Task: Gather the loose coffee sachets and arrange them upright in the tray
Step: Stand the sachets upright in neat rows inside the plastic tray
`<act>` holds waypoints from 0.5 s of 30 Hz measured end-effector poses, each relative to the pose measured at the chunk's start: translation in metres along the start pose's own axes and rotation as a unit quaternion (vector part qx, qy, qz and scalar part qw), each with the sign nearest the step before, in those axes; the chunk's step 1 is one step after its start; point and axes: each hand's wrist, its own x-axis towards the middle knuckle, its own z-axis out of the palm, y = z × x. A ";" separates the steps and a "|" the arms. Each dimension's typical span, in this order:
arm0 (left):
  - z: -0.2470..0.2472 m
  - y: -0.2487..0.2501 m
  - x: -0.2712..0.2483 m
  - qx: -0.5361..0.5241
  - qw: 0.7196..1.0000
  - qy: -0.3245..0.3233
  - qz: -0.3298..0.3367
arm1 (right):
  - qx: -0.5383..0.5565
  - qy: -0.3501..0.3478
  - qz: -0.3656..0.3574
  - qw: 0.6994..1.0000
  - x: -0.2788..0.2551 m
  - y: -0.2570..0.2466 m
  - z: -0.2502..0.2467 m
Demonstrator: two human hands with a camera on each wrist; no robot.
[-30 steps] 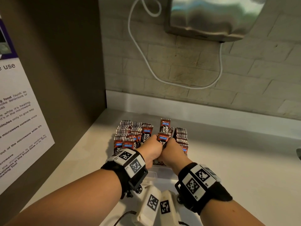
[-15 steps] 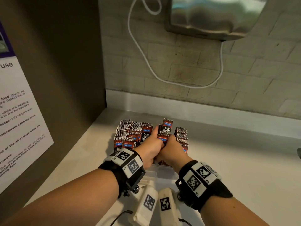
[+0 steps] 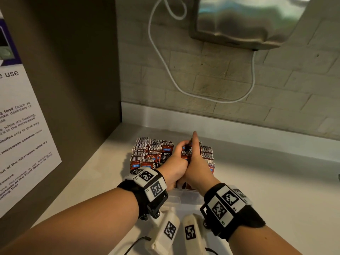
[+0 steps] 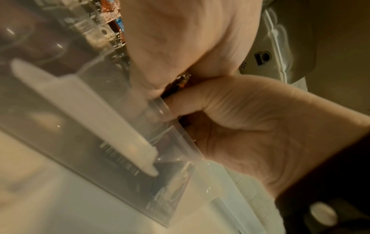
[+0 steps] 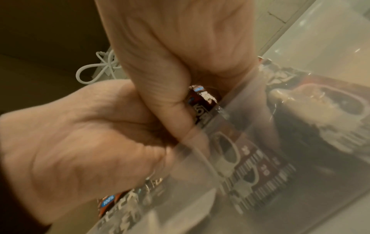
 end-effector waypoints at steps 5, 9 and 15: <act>0.000 -0.004 0.002 -0.013 1.000 0.001 -0.019 | -0.027 -0.053 0.031 0.998 -0.004 -0.008 -0.007; 0.000 -0.006 0.003 -0.013 1.000 -0.004 -0.018 | -0.025 -0.056 0.050 0.997 -0.002 -0.009 -0.010; -0.001 -0.004 0.001 -0.030 0.999 -0.027 -0.014 | -0.038 -0.058 0.074 0.995 0.001 -0.011 -0.011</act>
